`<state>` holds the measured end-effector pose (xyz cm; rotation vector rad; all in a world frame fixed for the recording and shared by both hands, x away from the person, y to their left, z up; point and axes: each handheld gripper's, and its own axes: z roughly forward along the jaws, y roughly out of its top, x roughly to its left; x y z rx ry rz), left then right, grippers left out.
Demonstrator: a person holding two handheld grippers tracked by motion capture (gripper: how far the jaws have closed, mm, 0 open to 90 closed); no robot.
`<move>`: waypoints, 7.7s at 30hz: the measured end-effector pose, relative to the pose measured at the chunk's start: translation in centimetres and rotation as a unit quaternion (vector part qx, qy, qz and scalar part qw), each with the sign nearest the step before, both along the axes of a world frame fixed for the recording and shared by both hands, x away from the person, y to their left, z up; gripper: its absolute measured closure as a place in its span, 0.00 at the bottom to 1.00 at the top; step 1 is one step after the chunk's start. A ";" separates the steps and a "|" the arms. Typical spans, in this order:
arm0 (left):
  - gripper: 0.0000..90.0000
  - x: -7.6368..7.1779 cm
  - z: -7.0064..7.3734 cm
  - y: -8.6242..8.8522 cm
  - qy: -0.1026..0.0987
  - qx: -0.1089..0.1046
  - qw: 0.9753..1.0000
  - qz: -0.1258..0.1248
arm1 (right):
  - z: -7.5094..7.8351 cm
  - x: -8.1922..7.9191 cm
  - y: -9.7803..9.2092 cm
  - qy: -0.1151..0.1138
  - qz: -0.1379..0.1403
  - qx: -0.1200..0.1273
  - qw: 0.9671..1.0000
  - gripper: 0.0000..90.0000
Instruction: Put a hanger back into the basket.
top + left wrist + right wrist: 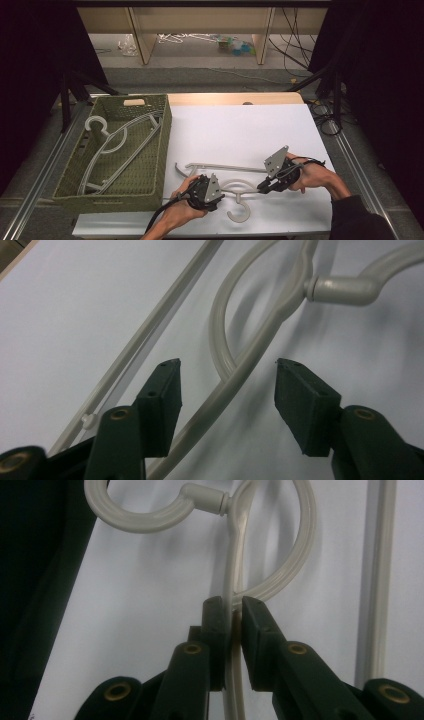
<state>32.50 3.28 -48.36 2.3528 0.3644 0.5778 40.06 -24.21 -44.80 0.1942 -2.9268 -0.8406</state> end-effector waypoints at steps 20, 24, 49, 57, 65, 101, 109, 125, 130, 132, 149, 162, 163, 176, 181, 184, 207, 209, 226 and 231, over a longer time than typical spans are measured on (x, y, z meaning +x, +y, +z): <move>0.76 0.3 0.4 -0.9 -0.052 0.045 0.995 -0.066 | 0.7 -0.1 -0.3 -0.001 -0.003 0.013 1.000 0.90; 0.79 0.3 1.2 -0.8 -0.069 0.057 0.993 -0.082 | 1.2 0.0 -0.6 -0.004 -0.014 0.030 0.999 0.89; 0.88 2.8 6.7 2.1 0.105 -0.145 0.982 0.061 | 6.6 -1.8 -2.7 -0.118 -0.206 0.137 0.962 0.35; 0.88 3.0 8.1 4.2 0.177 -0.275 0.941 0.085 | 4.8 -4.0 -3.1 -0.092 -0.238 0.182 0.950 0.32; 0.88 2.9 9.6 5.9 0.193 -0.324 0.920 0.104 | 3.0 -5.2 -3.7 -0.080 -0.287 0.220 0.929 0.28; 0.88 2.9 17.7 16.6 0.145 -0.415 0.884 0.160 | 1.8 -7.5 -3.7 -0.053 -0.312 0.244 0.917 0.21; 0.88 3.3 18.2 19.4 0.152 -0.413 0.877 0.193 | 1.7 -7.5 -3.7 -0.049 -0.311 0.238 0.919 0.21; 0.88 5.2 16.9 25.2 0.114 -0.360 0.894 0.242 | 1.7 -7.5 -3.7 -0.051 -0.309 0.238 0.919 0.21; 0.88 5.7 16.0 27.2 0.114 -0.343 0.895 0.260 | 1.7 -7.5 -3.7 -0.047 -0.308 0.236 0.921 0.21; 0.88 5.9 15.5 28.1 0.114 -0.337 0.894 0.270 | 1.7 -7.5 -3.7 -0.046 -0.308 0.235 0.921 0.21; 0.88 4.9 12.4 32.2 0.118 -0.327 0.891 0.293 | 1.6 -7.4 -3.7 -0.048 -0.307 0.235 0.921 0.21; 0.88 5.2 11.6 32.4 0.139 -0.317 0.892 0.290 | 1.6 -7.4 -3.8 -0.047 -0.309 0.232 0.921 0.21; 0.88 5.2 11.6 32.5 0.141 -0.317 0.892 0.291 | 1.6 -7.4 -3.8 -0.047 -0.309 0.232 0.921 0.21; 0.88 5.5 11.2 33.3 0.160 -0.295 0.899 0.281 | 1.7 -7.3 -3.8 -0.048 -0.308 0.233 0.921 0.21; 0.88 6.1 10.1 32.9 0.172 -0.287 0.898 0.285 | 1.7 -7.2 -3.8 -0.049 -0.310 0.232 0.921 0.21; 0.88 6.5 9.3 32.7 0.187 -0.282 0.894 0.294 | 1.6 -7.3 -3.8 -0.048 -0.309 0.230 0.922 0.21; 0.75 6.2 8.6 33.8 0.140 -0.240 0.862 0.424 | 1.6 -7.2 -3.8 -0.048 -0.308 0.232 0.921 0.21; 0.70 5.9 9.1 33.6 0.129 -0.248 0.861 0.424 | 1.6 -7.2 -3.8 -0.047 -0.308 0.232 0.922 0.21; 0.45 0.8 12.5 30.6 0.032 -0.295 0.880 0.371 | 1.8 -7.1 -4.2 -0.047 -0.322 0.246 0.913 0.21; 0.41 -0.7 12.2 28.8 0.034 -0.322 0.883 0.338 | 1.8 -7.0 -4.2 -0.046 -0.323 0.248 0.912 0.21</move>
